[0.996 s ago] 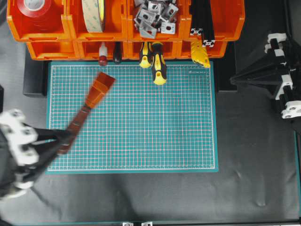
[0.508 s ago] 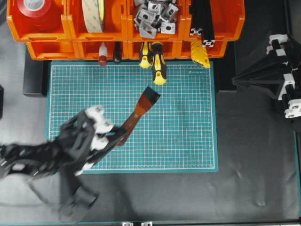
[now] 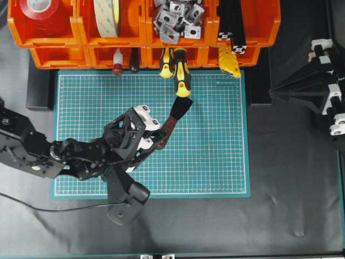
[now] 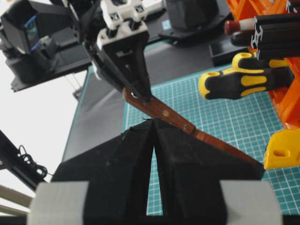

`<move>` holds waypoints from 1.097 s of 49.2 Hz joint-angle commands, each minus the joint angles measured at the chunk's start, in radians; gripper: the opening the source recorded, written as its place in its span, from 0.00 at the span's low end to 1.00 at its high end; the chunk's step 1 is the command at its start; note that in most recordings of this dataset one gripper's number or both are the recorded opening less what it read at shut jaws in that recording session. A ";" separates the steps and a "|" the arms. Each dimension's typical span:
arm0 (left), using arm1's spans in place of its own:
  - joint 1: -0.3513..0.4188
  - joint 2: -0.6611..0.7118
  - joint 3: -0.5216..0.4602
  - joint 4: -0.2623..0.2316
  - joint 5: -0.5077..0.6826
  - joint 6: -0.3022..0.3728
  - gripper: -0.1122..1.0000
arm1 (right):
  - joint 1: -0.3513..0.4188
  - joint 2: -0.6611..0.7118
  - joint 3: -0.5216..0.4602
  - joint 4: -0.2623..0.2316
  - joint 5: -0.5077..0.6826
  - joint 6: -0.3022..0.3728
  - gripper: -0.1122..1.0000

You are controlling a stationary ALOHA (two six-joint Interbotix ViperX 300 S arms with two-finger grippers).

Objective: Pick scraper from container rack with left arm.
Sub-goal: 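Swing the held scraper over the mat toward the center, then lower the scraper onto the mat, open the left gripper and withdraw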

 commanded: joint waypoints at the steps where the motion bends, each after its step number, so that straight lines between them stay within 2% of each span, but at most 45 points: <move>1: 0.005 -0.011 -0.023 0.005 -0.003 0.000 0.29 | 0.000 0.005 -0.034 0.002 0.002 -0.002 0.09; 30: 0.026 -0.005 -0.021 0.005 -0.006 -0.005 0.29 | -0.003 0.003 -0.034 0.002 0.009 -0.002 0.09; 33: 0.031 -0.003 -0.020 0.005 -0.017 -0.015 0.37 | -0.006 0.003 -0.032 0.002 0.012 -0.002 0.09; 40: 0.032 -0.005 -0.014 0.005 -0.052 -0.084 0.73 | -0.009 0.003 -0.034 0.002 0.023 -0.002 0.09; 44: 0.032 -0.002 -0.011 0.005 -0.052 -0.141 0.88 | -0.008 0.003 -0.034 0.002 0.023 -0.002 0.09; 46: 0.032 -0.002 -0.008 0.005 -0.051 -0.172 0.91 | -0.008 0.003 -0.034 0.002 0.023 -0.002 0.09; 54: 0.011 -0.006 0.018 0.002 -0.028 -0.331 0.90 | -0.008 0.003 -0.032 0.002 0.025 -0.002 0.09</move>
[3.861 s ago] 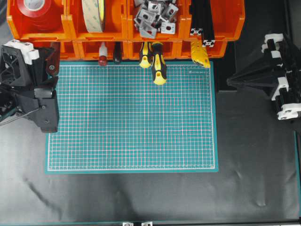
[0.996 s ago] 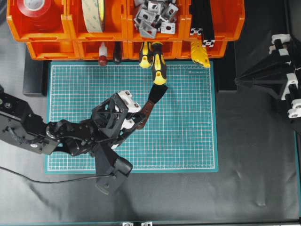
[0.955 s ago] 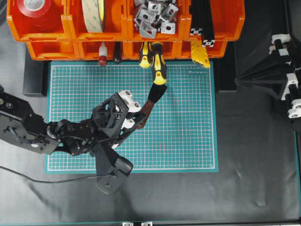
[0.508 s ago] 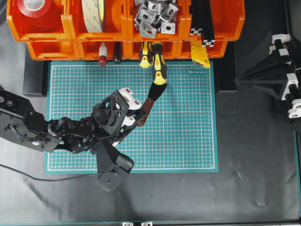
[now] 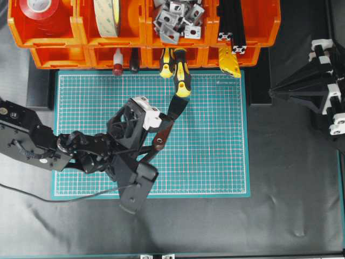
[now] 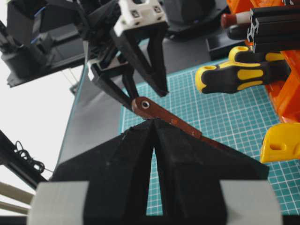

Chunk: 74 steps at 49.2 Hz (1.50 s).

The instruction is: Pick scraper from container rack with left arm.

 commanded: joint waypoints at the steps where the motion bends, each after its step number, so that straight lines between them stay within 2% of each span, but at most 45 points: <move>1: -0.023 -0.020 0.009 -0.003 0.015 -0.103 0.90 | -0.002 0.005 -0.032 0.002 0.000 -0.002 0.09; 9: -0.080 -0.025 0.048 -0.008 0.031 -0.385 0.90 | -0.002 0.005 -0.031 0.003 0.000 -0.002 0.09; 13: -0.107 -0.021 0.083 -0.008 0.038 -0.499 0.90 | -0.002 0.005 -0.029 0.003 0.000 -0.002 0.09; 16: -0.118 -0.028 0.110 -0.006 0.038 -0.549 0.90 | -0.003 0.005 -0.029 0.002 0.002 -0.002 0.09; 30: -0.124 -0.117 0.195 -0.008 0.043 -0.704 0.90 | -0.002 0.003 -0.029 0.003 0.000 -0.002 0.09; 41: -0.144 -0.272 0.252 -0.008 0.046 -0.719 0.90 | -0.002 -0.009 -0.032 0.002 0.008 -0.002 0.09; 53: -0.158 -0.560 0.379 -0.008 0.044 -0.773 0.89 | -0.002 -0.038 -0.035 0.003 0.008 -0.003 0.09; 63: -0.160 -0.845 0.502 -0.008 0.043 -0.772 0.89 | -0.002 -0.048 -0.037 0.002 0.008 -0.002 0.09; 74: -0.158 -1.106 0.551 -0.008 0.052 -0.750 0.87 | -0.003 -0.051 -0.037 0.002 0.008 -0.003 0.09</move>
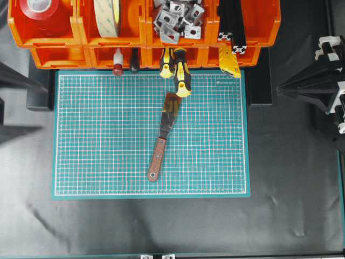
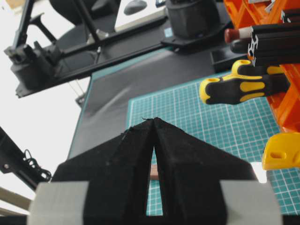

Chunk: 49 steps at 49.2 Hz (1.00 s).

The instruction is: Pick scraper from container rack with left arm.

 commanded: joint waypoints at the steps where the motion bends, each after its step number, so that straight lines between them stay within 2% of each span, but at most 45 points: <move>1: 0.000 -0.078 0.003 0.003 0.006 0.009 0.87 | -0.002 0.005 -0.035 0.002 -0.003 -0.003 0.09; 17: 0.014 -0.184 0.026 0.003 0.052 0.012 0.86 | -0.002 -0.006 -0.041 -0.005 -0.003 -0.014 0.09; 34: 0.026 -0.198 0.021 0.003 0.049 0.006 0.86 | -0.002 -0.012 -0.046 -0.094 0.017 -0.021 0.09; 40: 0.028 -0.198 0.021 0.003 0.049 0.005 0.86 | -0.002 -0.012 -0.046 -0.124 0.017 -0.043 0.09; 49: 0.035 -0.198 0.023 0.003 0.048 0.002 0.86 | -0.020 -0.012 -0.046 -0.135 0.015 -0.087 0.09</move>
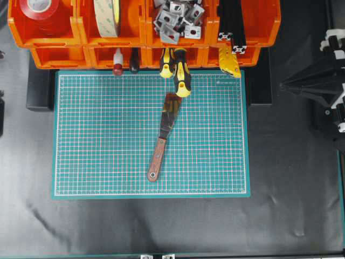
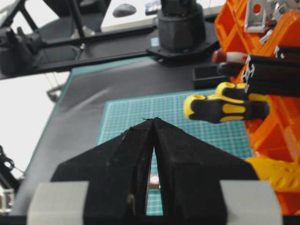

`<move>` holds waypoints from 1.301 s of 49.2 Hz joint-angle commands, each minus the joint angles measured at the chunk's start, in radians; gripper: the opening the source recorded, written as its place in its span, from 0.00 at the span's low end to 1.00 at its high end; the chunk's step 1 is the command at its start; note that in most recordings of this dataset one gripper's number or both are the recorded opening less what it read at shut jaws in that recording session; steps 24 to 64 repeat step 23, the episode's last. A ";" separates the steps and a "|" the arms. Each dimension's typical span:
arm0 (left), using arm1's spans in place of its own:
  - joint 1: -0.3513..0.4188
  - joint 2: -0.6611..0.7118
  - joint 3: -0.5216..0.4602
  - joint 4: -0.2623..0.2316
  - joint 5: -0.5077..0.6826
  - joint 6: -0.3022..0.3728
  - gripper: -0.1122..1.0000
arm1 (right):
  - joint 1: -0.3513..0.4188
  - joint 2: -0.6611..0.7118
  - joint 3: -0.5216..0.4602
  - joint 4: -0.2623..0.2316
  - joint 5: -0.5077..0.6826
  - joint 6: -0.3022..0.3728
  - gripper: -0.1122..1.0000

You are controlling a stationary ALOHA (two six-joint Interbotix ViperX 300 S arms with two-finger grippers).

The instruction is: Pick scraper from container rack with left arm.

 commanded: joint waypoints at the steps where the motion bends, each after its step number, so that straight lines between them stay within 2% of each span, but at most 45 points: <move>1: 0.006 0.006 -0.014 0.002 -0.005 -0.002 0.86 | -0.012 0.006 -0.034 -0.003 -0.005 -0.012 0.09; 64: 0.006 0.018 -0.006 0.002 -0.018 -0.003 0.86 | -0.025 0.005 -0.029 -0.005 -0.005 -0.018 0.09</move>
